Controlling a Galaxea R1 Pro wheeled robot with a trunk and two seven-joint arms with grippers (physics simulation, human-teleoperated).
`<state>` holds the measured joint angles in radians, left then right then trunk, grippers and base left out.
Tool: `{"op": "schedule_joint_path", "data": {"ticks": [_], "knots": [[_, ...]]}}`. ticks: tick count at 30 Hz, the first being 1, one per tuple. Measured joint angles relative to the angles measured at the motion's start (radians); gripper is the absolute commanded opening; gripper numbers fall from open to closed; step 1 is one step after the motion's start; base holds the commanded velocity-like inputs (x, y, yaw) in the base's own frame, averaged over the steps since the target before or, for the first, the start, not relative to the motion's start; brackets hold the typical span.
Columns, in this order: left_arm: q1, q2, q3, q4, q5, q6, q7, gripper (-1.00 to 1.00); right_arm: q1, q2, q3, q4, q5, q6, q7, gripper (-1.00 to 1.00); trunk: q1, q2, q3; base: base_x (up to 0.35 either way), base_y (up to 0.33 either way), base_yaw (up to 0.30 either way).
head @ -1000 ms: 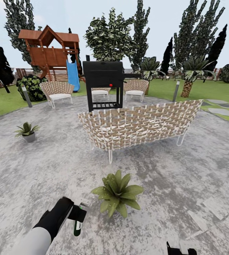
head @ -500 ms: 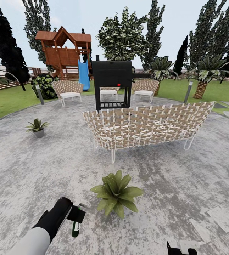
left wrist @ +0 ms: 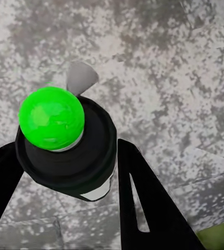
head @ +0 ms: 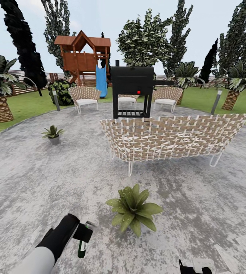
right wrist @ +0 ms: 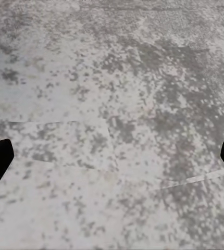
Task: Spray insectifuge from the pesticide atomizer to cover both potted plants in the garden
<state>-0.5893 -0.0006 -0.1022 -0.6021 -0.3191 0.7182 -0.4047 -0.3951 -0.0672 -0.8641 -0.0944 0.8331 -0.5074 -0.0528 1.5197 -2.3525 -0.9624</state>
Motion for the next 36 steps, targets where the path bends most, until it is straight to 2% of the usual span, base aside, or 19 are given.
{"op": "schedule_joint_path", "data": {"ticks": [3, 5, 11, 19, 25, 33, 36], "knots": [[0.009, -0.001, -0.085, -0.001, -0.019, 0.001, 0.000, -1.00, 0.000, 0.000, 0.000, -0.001, 0.000, 0.000, 0.002, 1.00, 0.000, 0.000, 0.000, 0.000, 0.000, 0.018], [0.009, -0.001, -0.097, -0.002, -0.023, -0.001, 0.001, -1.00, 0.000, -0.001, 0.000, -0.001, 0.000, 0.000, 0.003, 1.00, 0.000, 0.000, 0.000, 0.000, 0.000, 0.002], [0.009, 0.000, -0.090, -0.011, -0.022, -0.001, 0.002, -1.00, 0.000, -0.001, 0.000, -0.001, 0.000, 0.000, 0.001, 1.00, 0.000, 0.000, 0.000, 0.039, -0.028, 0.000], [0.009, 0.001, -0.091, -0.014, -0.020, -0.002, 0.002, -1.00, 0.000, 0.000, 0.000, -0.001, 0.000, 0.000, 0.001, 1.00, 0.000, 0.000, 0.000, 0.172, -0.199, 0.006], [0.009, 0.002, -0.089, -0.016, -0.020, -0.001, 0.002, -1.00, 0.000, 0.000, 0.000, -0.001, 0.000, 0.000, 0.001, 1.00, 0.000, 0.000, 0.000, -0.123, -0.192, 0.230], [0.009, 0.002, -0.088, -0.017, -0.020, -0.001, 0.002, -1.00, 0.000, 0.000, 0.000, -0.001, 0.000, 0.000, 0.001, 1.00, 0.000, 0.000, 0.000, -0.017, -0.013, 0.270], [0.008, 0.001, -0.068, -0.016, -0.020, -0.001, 0.002, -1.00, 0.000, 0.000, 0.000, -0.001, 0.000, 0.000, 0.001, 1.00, 0.000, 0.000, 0.000, 0.000, -0.006, 0.066]]}}
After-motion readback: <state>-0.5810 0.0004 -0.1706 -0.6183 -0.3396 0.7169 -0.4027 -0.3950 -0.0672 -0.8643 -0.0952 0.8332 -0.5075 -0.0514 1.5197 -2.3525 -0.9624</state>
